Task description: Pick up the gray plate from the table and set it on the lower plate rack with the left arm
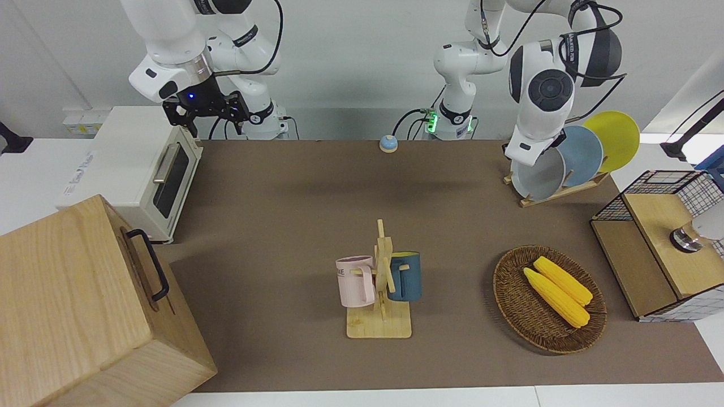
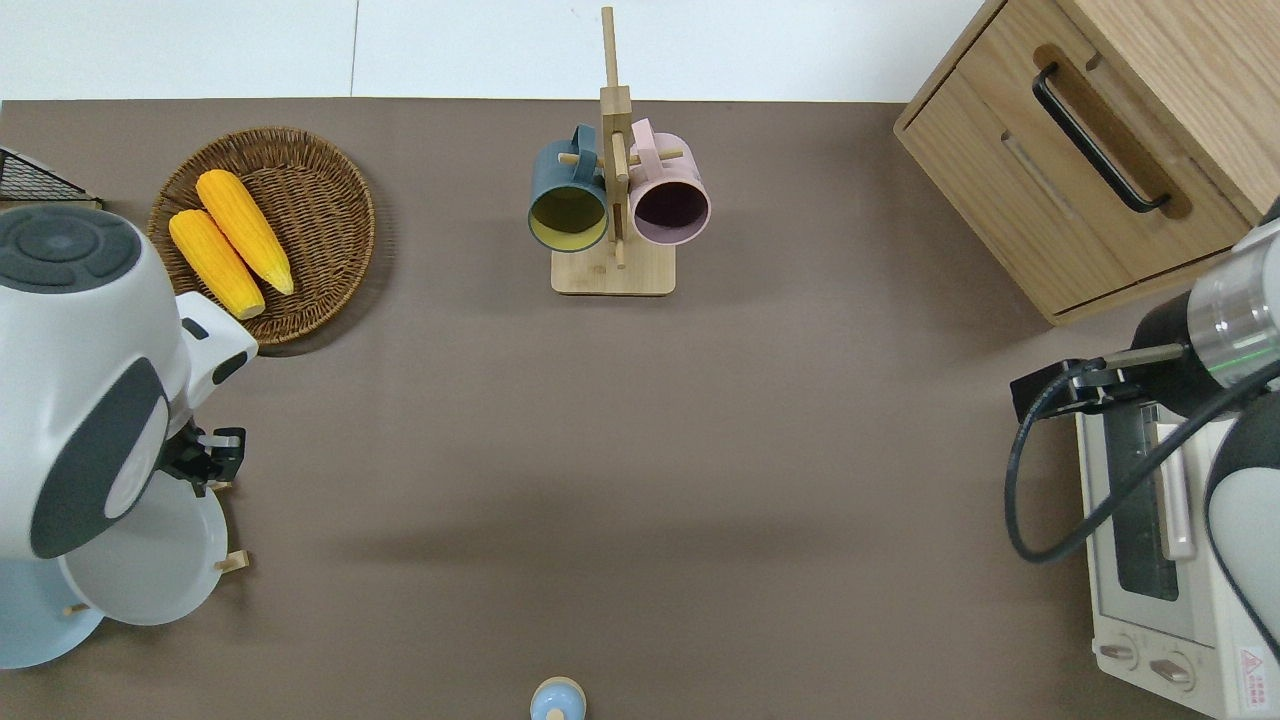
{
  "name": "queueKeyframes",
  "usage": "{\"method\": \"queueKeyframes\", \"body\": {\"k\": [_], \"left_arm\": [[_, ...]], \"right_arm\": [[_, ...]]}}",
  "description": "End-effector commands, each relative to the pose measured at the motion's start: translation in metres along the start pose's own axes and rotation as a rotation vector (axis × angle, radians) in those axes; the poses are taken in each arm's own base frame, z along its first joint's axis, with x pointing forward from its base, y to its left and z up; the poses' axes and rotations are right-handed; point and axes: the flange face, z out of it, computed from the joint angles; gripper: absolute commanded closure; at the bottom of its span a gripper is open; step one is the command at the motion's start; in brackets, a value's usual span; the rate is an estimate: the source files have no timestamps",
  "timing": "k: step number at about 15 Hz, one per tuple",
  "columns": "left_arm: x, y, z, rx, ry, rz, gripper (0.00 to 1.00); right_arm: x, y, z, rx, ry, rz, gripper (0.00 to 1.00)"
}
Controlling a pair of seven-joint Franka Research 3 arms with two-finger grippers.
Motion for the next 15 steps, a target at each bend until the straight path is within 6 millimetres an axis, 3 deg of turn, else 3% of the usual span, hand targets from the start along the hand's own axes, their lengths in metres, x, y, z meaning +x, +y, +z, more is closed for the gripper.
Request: {"method": "queueKeyframes", "body": {"k": [1,7,9,12,15], "left_arm": [[-0.001,-0.028,-0.03,-0.237,0.018,-0.002,0.39],[-0.002,-0.045,-0.048,-0.393,0.044,-0.025,0.34],[-0.001,-0.046,-0.051,-0.395,0.052,-0.025,0.01],[0.0,-0.047,-0.053,-0.396,0.068,-0.009,0.01],[0.003,-0.056,-0.065,-0.395,0.144,0.145,0.0]], "right_arm": [[-0.002,0.002,-0.003,-0.007,-0.003,0.015,0.017],[-0.002,0.002,-0.003,-0.007,-0.003,0.015,0.017],[-0.002,0.002,-0.003,-0.007,-0.003,0.015,0.017],[-0.002,0.002,-0.003,-0.006,-0.001,0.015,0.017],[-0.002,0.002,-0.003,-0.006,-0.001,0.015,0.017]]}}
